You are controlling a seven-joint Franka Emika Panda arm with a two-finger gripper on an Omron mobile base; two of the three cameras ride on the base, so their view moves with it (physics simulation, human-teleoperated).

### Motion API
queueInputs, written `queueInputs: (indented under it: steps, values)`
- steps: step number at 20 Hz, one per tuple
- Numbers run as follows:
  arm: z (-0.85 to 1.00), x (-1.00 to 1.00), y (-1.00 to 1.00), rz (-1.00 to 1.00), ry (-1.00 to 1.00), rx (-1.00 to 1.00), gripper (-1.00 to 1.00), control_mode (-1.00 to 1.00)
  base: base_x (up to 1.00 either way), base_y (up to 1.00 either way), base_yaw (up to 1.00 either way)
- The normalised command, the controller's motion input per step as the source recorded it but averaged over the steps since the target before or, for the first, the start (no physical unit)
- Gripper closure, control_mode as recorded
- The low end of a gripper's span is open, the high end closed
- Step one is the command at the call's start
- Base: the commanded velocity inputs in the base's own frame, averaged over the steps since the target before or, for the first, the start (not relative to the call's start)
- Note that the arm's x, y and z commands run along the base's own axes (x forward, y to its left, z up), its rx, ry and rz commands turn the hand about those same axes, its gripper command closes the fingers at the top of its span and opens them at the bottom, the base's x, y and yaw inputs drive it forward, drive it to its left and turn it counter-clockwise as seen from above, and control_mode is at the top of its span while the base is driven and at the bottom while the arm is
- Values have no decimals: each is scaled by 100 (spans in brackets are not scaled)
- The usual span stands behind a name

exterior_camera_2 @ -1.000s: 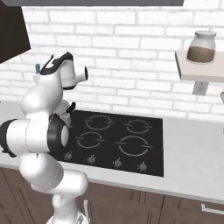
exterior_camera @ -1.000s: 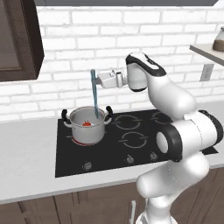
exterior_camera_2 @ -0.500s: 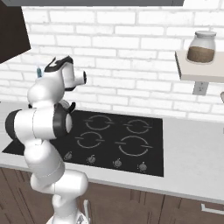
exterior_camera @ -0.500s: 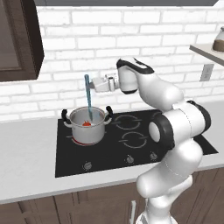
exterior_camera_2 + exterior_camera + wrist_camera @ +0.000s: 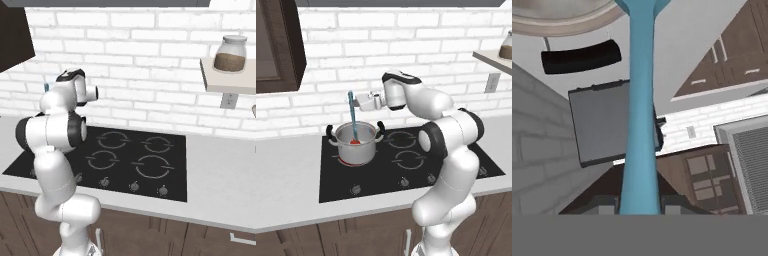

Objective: Put the squash and tomato in the pot. Retrieve the spatula and lightly stir the vegetables in the pot.

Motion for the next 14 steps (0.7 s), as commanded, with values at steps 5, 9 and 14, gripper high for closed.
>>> queueInputs:
  steps: [5,9,14]
  values:
    - [-33,19,8,4,-8,0,100,-100,0,0,0]
    - [-27,29,7,4,-3,0,100,-100,0,0,0]
    - [-3,41,0,5,0,0,100,-100,0,0,0]
